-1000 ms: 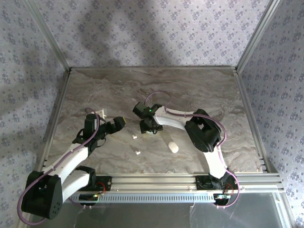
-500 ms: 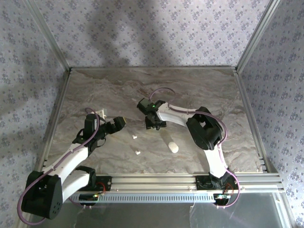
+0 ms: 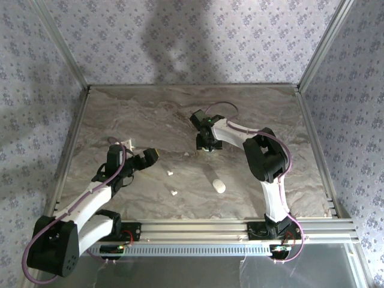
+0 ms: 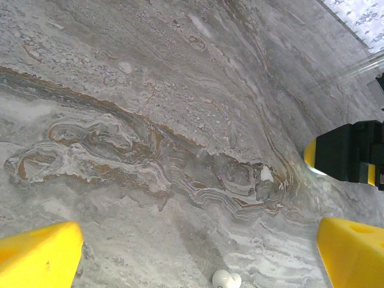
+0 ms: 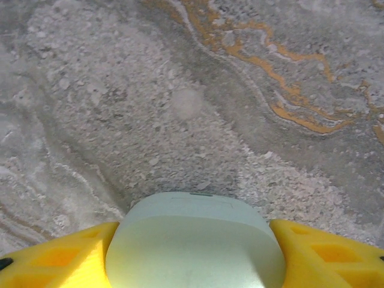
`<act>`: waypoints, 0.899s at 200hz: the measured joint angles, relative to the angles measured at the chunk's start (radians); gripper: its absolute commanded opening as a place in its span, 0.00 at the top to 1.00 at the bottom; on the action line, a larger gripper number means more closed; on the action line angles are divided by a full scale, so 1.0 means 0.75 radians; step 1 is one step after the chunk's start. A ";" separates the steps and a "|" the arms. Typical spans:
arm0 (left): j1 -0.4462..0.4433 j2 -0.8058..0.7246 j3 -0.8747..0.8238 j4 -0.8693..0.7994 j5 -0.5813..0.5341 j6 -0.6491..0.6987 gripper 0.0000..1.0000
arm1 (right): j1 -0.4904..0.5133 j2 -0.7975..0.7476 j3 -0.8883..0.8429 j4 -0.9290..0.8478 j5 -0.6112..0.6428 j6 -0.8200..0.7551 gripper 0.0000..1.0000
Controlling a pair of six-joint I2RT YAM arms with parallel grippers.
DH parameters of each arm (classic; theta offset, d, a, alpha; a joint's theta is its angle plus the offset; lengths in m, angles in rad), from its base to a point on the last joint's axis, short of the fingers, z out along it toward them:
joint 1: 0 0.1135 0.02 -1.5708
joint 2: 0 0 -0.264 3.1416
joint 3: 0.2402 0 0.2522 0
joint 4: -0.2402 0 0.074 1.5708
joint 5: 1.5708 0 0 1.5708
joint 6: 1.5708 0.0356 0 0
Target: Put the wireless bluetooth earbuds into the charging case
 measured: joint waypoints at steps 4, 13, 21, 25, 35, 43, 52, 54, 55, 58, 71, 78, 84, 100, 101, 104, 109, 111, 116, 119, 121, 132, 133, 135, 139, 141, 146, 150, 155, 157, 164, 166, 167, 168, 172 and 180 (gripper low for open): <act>0.000 0.000 0.000 0.000 -0.001 0.000 0.00 | 0.000 0.000 -0.002 0.002 -0.003 0.000 0.31; -0.001 0.000 0.000 0.000 0.000 0.000 0.00 | 0.001 0.000 -0.007 0.012 -0.011 -0.008 0.29; 0.000 0.000 0.000 0.000 0.000 0.000 0.00 | 0.001 -0.001 -0.014 0.017 -0.017 -0.008 0.27; -0.001 0.000 0.000 0.000 0.000 0.000 0.00 | 0.001 -0.001 -0.020 0.022 -0.022 -0.010 0.26; -0.001 0.000 0.000 0.000 0.000 0.000 0.00 | 0.001 -0.006 -0.034 0.025 -0.031 -0.012 0.24; -0.001 0.000 0.000 0.000 0.000 0.000 0.00 | 0.001 -0.012 -0.048 0.027 -0.036 -0.013 0.23; -0.001 0.000 0.000 0.000 0.000 0.000 0.00 | 0.001 -0.024 -0.063 0.027 -0.039 -0.014 0.21; 0.000 0.000 0.000 0.000 0.000 0.000 0.00 | 0.001 -0.029 -0.067 0.027 -0.042 -0.017 0.21; -0.001 0.000 0.000 0.000 0.000 0.000 0.00 | 0.001 -0.031 -0.069 0.028 -0.042 -0.018 0.21; -0.001 0.000 0.000 0.000 0.000 0.000 0.00 | 0.001 -0.041 -0.076 0.028 -0.043 -0.018 0.20; -0.001 0.000 -0.001 0.001 0.000 0.000 0.00 | 0.001 -0.090 -0.114 0.031 -0.048 -0.022 0.18; 0.000 0.000 -0.002 0.001 0.000 0.000 0.00 | 0.001 -0.131 -0.143 0.034 -0.051 -0.028 0.17; -0.001 0.000 -0.003 0.001 0.000 0.000 0.00 | 0.002 -0.169 -0.170 0.036 -0.056 -0.033 0.17; 0.000 0.000 -0.005 0.001 0.000 0.000 0.00 | 0.004 -0.288 -0.256 0.053 -0.069 -0.050 0.17; -0.001 0.000 -0.005 0.001 0.000 0.000 0.00 | 0.004 -0.293 -0.260 0.054 -0.071 -0.051 0.18; -0.001 0.000 -0.006 0.001 0.000 0.000 0.00 | 0.006 -0.323 -0.282 0.057 -0.072 -0.056 0.18; -0.001 0.000 -0.006 0.001 0.000 0.000 0.00 | 0.008 -0.363 -0.312 0.061 -0.076 -0.065 0.18; -0.001 0.000 -0.006 0.001 0.000 0.000 0.00 | 0.008 -0.375 -0.321 0.063 -0.077 -0.068 0.18; -0.001 0.000 -0.007 0.002 0.000 0.000 0.00 | 0.011 -0.415 -0.354 0.068 -0.084 -0.078 0.18; -0.001 0.000 -0.008 0.002 0.001 0.000 0.00 | 0.013 -0.436 -0.371 0.070 -0.085 -0.083 0.18; -0.001 0.000 -0.008 0.002 0.000 0.000 0.00 | 0.015 -0.451 -0.385 0.071 -0.089 -0.085 0.18; 0.000 0.000 -0.008 0.002 0.000 0.000 0.00 | 0.026 -0.528 -0.459 0.079 -0.106 -0.110 0.19; -0.001 0.000 -0.008 0.002 0.001 0.000 0.00 | 0.026 -0.532 -0.464 0.079 -0.107 -0.112 0.19; 0.000 0.000 -0.009 0.002 0.000 0.000 0.00 | 0.029 -0.544 -0.477 0.077 -0.112 -0.114 0.19; -0.001 0.000 -0.009 0.002 0.001 0.000 0.00 | 0.033 -0.564 -0.499 0.077 -0.119 -0.123 0.19; -0.001 0.000 -0.009 0.002 0.000 0.000 0.00 | 0.036 -0.574 -0.512 0.078 -0.122 -0.126 0.20; -0.001 0.000 -0.009 0.002 0.000 0.000 0.00 | 0.042 -0.599 -0.544 0.079 -0.136 -0.137 0.20; 0.000 0.000 -0.009 0.002 0.000 0.000 0.00 | 0.047 -0.616 -0.569 0.078 -0.146 -0.142 0.20; -0.001 0.000 -0.009 0.002 0.000 0.000 0.00 | 0.053 -0.631 -0.594 0.079 -0.156 -0.150 0.20; -0.001 0.000 -0.009 0.002 0.000 0.000 0.00 | 0.056 -0.638 -0.605 0.078 -0.162 -0.152 0.20; -0.001 0.000 -0.009 0.002 0.000 0.000 0.00 | 0.067 -0.659 -0.643 0.078 -0.180 -0.159 0.21; -0.001 0.000 -0.009 0.002 0.000 0.000 0.00 | 0.070 -0.665 -0.654 0.078 -0.185 -0.161 0.21; -0.001 0.000 -0.009 0.002 0.000 0.000 0.00 | 0.072 -0.667 -0.657 0.078 -0.187 -0.161 0.21; -0.001 0.000 -0.009 0.002 0.000 0.000 0.00 | 0.073 -0.668 -0.661 0.078 -0.189 -0.162 0.21; -0.001 0.000 -0.009 0.002 0.000 0.000 0.00 | 0.080 -0.679 -0.681 0.076 -0.199 -0.164 0.21; -0.001 0.000 -0.010 0.003 0.000 0.000 0.00 | 0.093 -0.691 -0.709 0.077 -0.215 -0.165 0.21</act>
